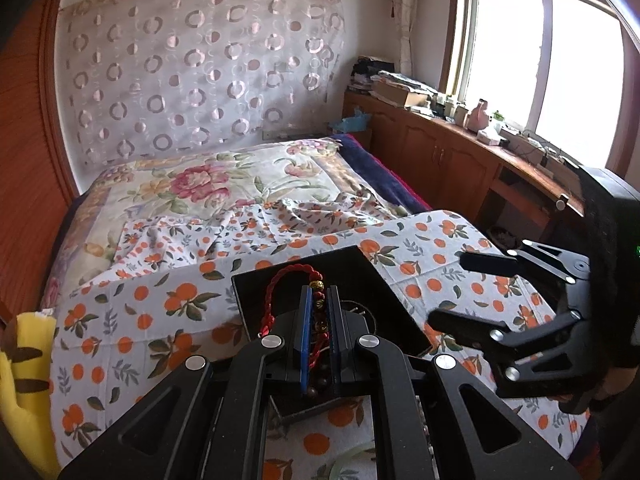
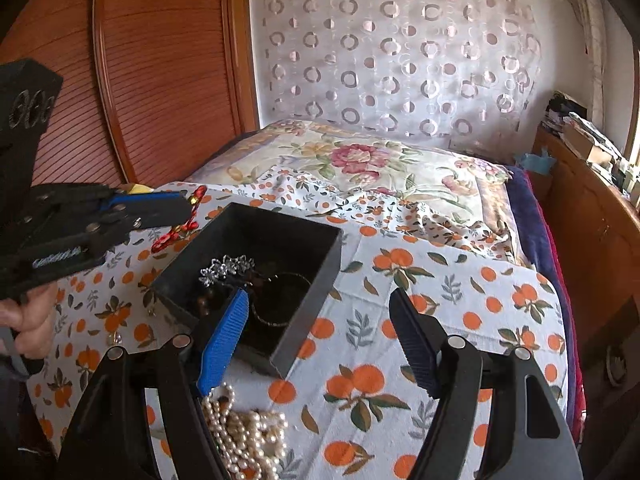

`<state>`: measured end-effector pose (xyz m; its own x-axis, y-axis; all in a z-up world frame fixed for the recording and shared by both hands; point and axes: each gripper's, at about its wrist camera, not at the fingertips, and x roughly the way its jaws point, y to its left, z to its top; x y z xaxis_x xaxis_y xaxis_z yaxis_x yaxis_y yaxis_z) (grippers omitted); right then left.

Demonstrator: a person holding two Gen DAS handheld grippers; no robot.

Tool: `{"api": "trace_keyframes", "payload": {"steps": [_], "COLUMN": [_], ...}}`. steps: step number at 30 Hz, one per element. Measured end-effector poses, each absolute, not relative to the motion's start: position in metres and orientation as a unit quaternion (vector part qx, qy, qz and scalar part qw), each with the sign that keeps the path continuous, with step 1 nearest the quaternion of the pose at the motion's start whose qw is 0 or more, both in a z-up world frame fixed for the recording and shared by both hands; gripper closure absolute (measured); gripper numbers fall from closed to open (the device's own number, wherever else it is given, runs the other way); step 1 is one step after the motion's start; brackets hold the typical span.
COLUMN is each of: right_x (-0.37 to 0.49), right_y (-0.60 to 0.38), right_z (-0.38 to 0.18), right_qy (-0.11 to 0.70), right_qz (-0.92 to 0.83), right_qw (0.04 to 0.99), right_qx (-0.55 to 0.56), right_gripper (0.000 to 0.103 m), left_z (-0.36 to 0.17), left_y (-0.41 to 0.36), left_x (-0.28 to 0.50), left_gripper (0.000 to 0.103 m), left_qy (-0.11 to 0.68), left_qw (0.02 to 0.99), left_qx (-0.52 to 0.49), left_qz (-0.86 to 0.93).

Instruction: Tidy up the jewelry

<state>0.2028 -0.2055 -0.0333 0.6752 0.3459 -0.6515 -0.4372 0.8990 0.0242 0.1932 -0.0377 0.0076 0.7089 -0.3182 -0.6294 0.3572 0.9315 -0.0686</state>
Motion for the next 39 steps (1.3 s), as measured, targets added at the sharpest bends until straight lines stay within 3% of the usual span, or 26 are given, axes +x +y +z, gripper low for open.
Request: {"api": "trace_keyframes", "payload": {"steps": [3, 5, 6, 14, 24, 39], "right_x": [0.196, 0.192, 0.189, 0.161, 0.14, 0.123], "right_y": [-0.208, -0.208, -0.209, -0.216, -0.216, -0.222], "right_z": [-0.038, -0.04, -0.042, -0.053, -0.085, -0.096], "right_qy": [0.343, 0.343, 0.343, 0.341, 0.38, 0.405], "right_qz": [0.216, 0.215, 0.215, 0.227, 0.247, 0.235], "right_qw": [0.912, 0.912, 0.912, 0.91, 0.889, 0.88], "right_qx": [-0.066, -0.067, -0.066, -0.056, -0.07, -0.085], "right_gripper": [0.028, 0.028, 0.028, 0.028, 0.067, 0.081], "left_z": [0.005, 0.005, 0.006, 0.005, -0.019, -0.074], "left_y": [-0.039, -0.037, -0.035, -0.024, -0.018, -0.011], "left_x": [0.197, 0.195, 0.194, 0.165, 0.121, 0.093], "left_gripper": [0.089, 0.066, 0.064, 0.058, 0.044, 0.043], "left_qy": [0.339, 0.335, 0.332, 0.326, 0.333, 0.384], "left_qw": [0.924, 0.926, 0.928, 0.93, 0.927, 0.909], "left_qx": [0.03, 0.03, 0.029, 0.034, 0.032, 0.039], "left_qz": [-0.176, -0.17, -0.169, -0.163, -0.169, -0.16]}}
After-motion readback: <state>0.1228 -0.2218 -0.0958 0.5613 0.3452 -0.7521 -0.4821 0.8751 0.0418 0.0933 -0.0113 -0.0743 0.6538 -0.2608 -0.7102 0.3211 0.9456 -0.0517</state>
